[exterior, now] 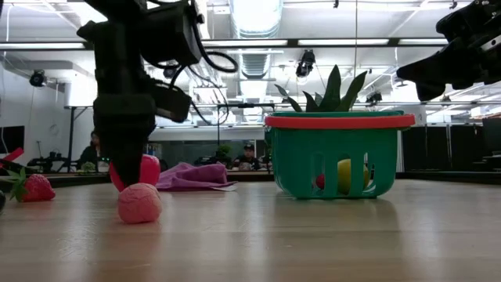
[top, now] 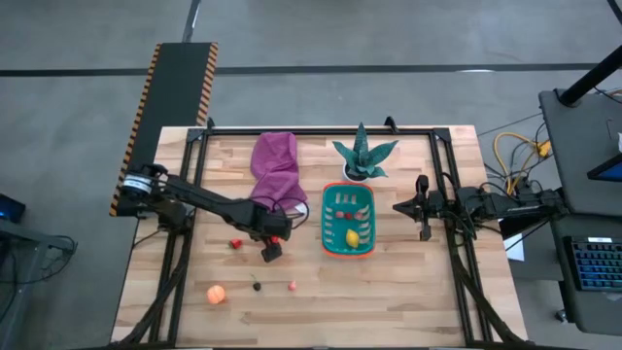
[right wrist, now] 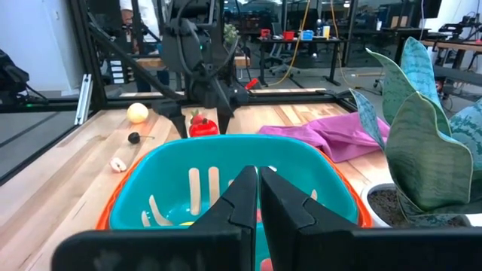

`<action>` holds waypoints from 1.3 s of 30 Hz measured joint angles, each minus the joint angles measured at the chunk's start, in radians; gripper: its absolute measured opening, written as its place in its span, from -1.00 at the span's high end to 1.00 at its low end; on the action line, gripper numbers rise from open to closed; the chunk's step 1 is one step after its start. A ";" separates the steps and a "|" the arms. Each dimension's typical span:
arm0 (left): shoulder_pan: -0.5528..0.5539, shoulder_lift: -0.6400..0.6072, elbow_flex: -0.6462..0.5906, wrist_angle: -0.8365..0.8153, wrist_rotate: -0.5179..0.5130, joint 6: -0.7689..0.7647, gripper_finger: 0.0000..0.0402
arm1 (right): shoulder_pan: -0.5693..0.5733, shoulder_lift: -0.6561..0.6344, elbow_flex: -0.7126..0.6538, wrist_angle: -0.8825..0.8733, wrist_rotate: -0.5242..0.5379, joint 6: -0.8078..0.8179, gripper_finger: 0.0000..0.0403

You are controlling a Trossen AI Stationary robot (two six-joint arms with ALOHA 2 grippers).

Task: Pick and placing Produce into tupperware
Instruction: Put the red apple into the blue basket

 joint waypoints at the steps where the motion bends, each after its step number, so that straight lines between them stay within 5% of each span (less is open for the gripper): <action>1: 0.000 0.005 0.000 0.000 0.000 0.000 -0.84 | 0.000 0.000 0.000 0.000 0.000 0.000 0.96; 31: 0.001 0.034 0.005 0.049 -0.008 0.039 -0.84 | 0.000 0.006 0.001 0.000 0.000 -0.003 0.96; 39: 0.001 0.034 0.006 0.052 0.003 0.085 -0.61 | 0.000 0.006 0.001 0.000 0.000 -0.007 0.96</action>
